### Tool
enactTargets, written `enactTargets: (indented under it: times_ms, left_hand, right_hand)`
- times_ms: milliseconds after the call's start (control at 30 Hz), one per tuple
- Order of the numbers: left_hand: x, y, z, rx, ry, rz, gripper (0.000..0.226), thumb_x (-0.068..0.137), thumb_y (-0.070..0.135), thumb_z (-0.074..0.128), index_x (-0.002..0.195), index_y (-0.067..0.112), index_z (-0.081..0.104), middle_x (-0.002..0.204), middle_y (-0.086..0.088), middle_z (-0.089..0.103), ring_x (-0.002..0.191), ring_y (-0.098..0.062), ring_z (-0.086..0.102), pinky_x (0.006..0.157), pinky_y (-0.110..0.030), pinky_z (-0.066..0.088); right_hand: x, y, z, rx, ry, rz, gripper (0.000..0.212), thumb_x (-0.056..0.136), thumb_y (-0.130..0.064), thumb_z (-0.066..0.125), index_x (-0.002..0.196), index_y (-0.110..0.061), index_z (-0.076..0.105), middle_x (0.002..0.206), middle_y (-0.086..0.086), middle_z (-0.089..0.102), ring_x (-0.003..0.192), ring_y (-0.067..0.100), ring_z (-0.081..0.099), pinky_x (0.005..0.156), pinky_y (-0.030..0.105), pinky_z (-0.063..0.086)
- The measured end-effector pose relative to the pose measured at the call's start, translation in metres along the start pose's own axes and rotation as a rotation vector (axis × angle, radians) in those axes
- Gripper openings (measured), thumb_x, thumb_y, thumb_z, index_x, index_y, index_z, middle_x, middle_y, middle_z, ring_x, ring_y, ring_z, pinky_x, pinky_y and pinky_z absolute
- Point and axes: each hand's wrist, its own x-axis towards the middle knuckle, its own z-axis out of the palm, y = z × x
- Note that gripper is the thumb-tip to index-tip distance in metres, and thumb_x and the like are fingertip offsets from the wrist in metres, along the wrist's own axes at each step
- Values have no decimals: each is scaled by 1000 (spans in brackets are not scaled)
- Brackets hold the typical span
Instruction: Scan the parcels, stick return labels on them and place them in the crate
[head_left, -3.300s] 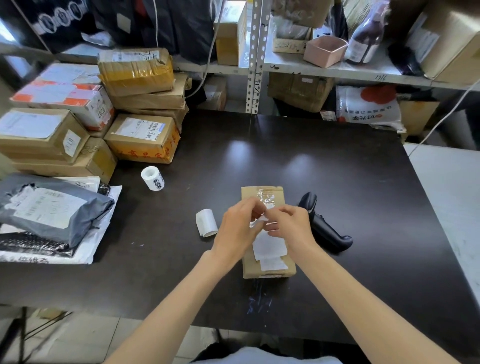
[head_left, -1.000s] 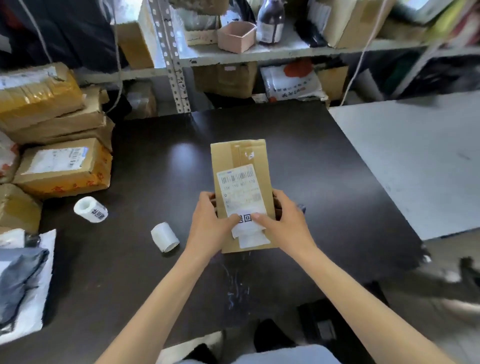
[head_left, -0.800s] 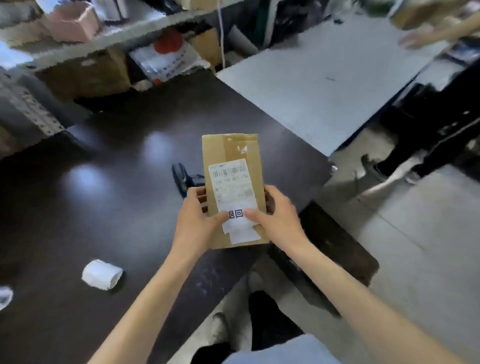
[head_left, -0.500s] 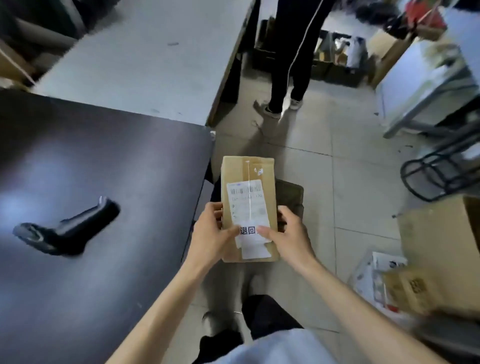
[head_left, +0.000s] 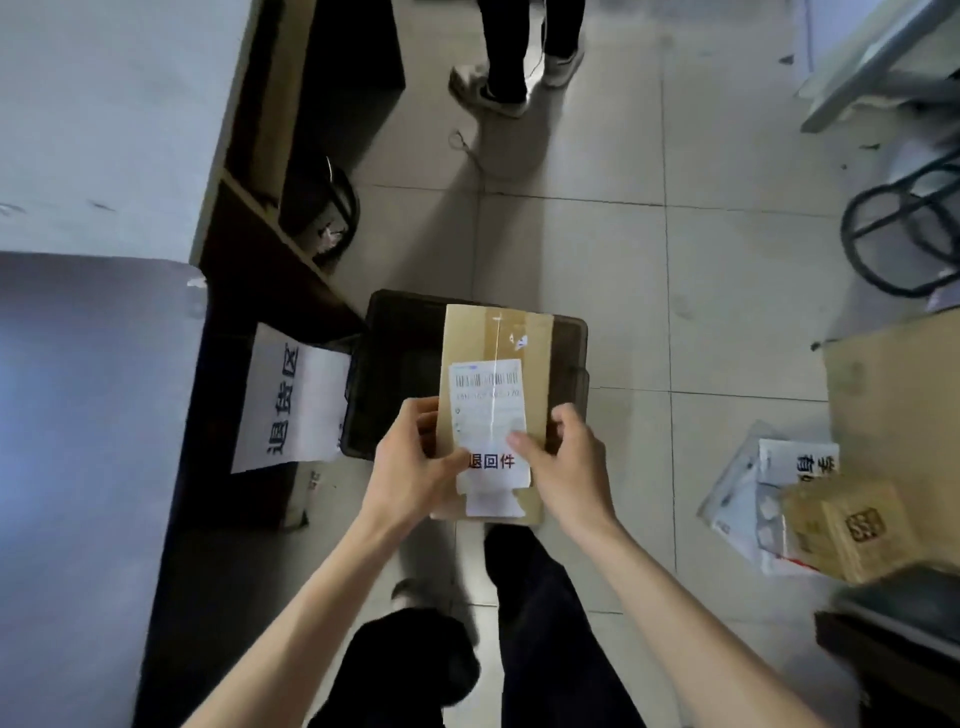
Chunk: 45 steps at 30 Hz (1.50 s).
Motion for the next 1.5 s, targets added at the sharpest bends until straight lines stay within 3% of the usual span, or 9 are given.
enactTargets:
  times_ms: [100, 200, 267, 433, 633, 933, 1067, 1200, 1500]
  left_hand:
    - [64, -27, 30, 8, -57, -27, 51, 81, 11, 76, 125, 20, 52, 106, 18, 60, 92, 7, 61, 68, -6, 50]
    - [136, -69, 58, 128, -106, -34, 43, 84, 11, 72, 123, 15, 55, 107, 11, 63, 92, 2, 62, 75, -10, 52]
    - [184, -107, 73, 243, -115, -34, 37, 87, 12, 68, 121, 16, 56, 112, 2, 64, 101, -11, 62, 90, -30, 55]
    - [274, -206, 103, 530, -256, -47, 30, 86, 4, 65, 115, 13, 59, 111, -5, 62, 103, -22, 62, 92, -38, 53]
    - [331, -298, 140, 683, -369, -23, 29, 90, 14, 63, 119, 15, 58, 125, -6, 61, 113, -22, 59, 93, -28, 46]
    - [371, -334, 194, 839, -460, 22, 30, 96, 16, 52, 126, 11, 51, 128, -10, 55, 112, -26, 55, 86, -33, 44]
    - [362, -316, 188, 898, -473, 44, 31, 96, 15, 51, 126, 11, 51, 126, -12, 55, 109, -27, 57, 82, -34, 45]
    - [337, -268, 168, 968, -446, 28, 29, 94, 17, 54, 123, 11, 54, 125, -12, 57, 109, -31, 59, 81, -36, 48]
    - [195, -46, 52, 897, -219, 90, 26, 90, 18, 57, 116, 14, 55, 114, -10, 60, 102, -32, 62, 73, -37, 43]
  right_hand:
    - [71, 34, 11, -22, 27, 80, 25, 85, -21, 73, 99, -11, 54, 88, -8, 65, 77, 9, 64, 56, 12, 47]
    - [141, 79, 31, -65, 73, 166, 25, 86, -18, 72, 100, -9, 54, 95, 1, 66, 88, 23, 65, 74, 34, 55]
    - [188, 117, 52, -107, 95, 217, 23, 87, -18, 69, 99, -8, 51, 99, 7, 65, 95, 29, 62, 79, 43, 53]
    - [281, 216, 126, -195, 126, 359, 20, 93, -20, 63, 100, -9, 47, 110, 11, 59, 97, 29, 58, 69, 32, 42]
    - [352, 308, 213, -259, 71, 473, 47, 95, -19, 61, 137, -8, 42, 135, 16, 47, 124, 37, 47, 96, 48, 47]
    - [411, 373, 255, -266, 5, 561, 36, 95, -13, 58, 127, -6, 45, 135, 18, 49, 120, 38, 53, 95, 46, 49]
    - [398, 357, 242, -324, -70, 556, 52, 92, -19, 64, 136, -5, 39, 138, 19, 48, 123, 38, 51, 98, 45, 47]
    - [351, 299, 210, -422, -206, 350, 35, 93, -20, 61, 124, -7, 52, 129, 14, 57, 118, 32, 55, 93, 35, 47]
    - [187, 24, 79, -768, -302, -216, 31, 91, -29, 60, 118, -15, 55, 116, 7, 61, 104, 27, 60, 78, 38, 53]
